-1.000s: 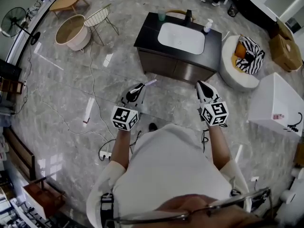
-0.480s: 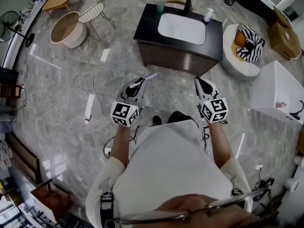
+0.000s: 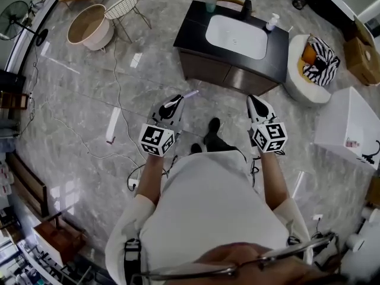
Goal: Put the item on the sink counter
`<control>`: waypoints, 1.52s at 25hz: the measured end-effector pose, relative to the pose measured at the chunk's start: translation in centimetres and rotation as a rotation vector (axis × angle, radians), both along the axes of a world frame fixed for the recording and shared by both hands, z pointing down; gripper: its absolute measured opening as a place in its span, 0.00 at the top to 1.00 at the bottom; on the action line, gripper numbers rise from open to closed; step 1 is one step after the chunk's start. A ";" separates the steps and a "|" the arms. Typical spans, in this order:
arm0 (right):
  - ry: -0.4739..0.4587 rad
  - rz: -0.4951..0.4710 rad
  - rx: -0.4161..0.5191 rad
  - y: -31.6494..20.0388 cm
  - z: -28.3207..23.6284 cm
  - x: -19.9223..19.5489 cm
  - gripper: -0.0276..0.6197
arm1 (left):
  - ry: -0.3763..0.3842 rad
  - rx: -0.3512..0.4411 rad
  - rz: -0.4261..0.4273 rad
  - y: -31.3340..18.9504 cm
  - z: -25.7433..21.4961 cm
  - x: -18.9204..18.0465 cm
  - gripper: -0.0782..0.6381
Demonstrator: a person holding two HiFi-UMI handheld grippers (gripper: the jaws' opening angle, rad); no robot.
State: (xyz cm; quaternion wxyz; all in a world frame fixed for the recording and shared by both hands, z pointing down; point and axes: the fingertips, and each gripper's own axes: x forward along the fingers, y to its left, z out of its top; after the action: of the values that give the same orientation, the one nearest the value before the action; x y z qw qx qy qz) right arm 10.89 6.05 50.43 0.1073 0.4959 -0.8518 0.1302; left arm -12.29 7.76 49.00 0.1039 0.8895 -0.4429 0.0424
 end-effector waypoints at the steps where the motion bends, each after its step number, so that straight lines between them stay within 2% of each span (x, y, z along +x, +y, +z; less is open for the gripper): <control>1: -0.002 -0.006 -0.003 -0.8 0.2 0.0 0.95 | -0.005 -0.003 -0.006 -0.6 0.1 0.0 0.84; 9: -0.014 -0.063 -0.009 -9.0 0.8 0.4 0.95 | -0.027 -0.005 -0.060 -7.4 -0.4 0.5 0.84; 17: -0.028 -0.121 -0.013 -16.6 1.0 1.4 0.95 | -0.006 -0.020 -0.108 -13.1 -0.9 2.4 0.84; 27: -0.040 -0.178 -0.034 -21.6 1.8 2.8 0.95 | -0.026 -0.032 -0.164 -16.9 -0.5 4.4 0.84; 38: -0.050 -0.177 -0.036 -25.4 1.6 2.3 0.95 | -0.031 -0.049 -0.161 -20.8 -0.1 3.7 0.84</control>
State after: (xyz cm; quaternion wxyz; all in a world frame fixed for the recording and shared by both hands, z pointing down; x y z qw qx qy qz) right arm 13.16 -19.35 52.06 0.1061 0.4134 -0.8922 0.1477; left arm -8.60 -13.00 48.92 0.1219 0.8474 -0.5135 0.0584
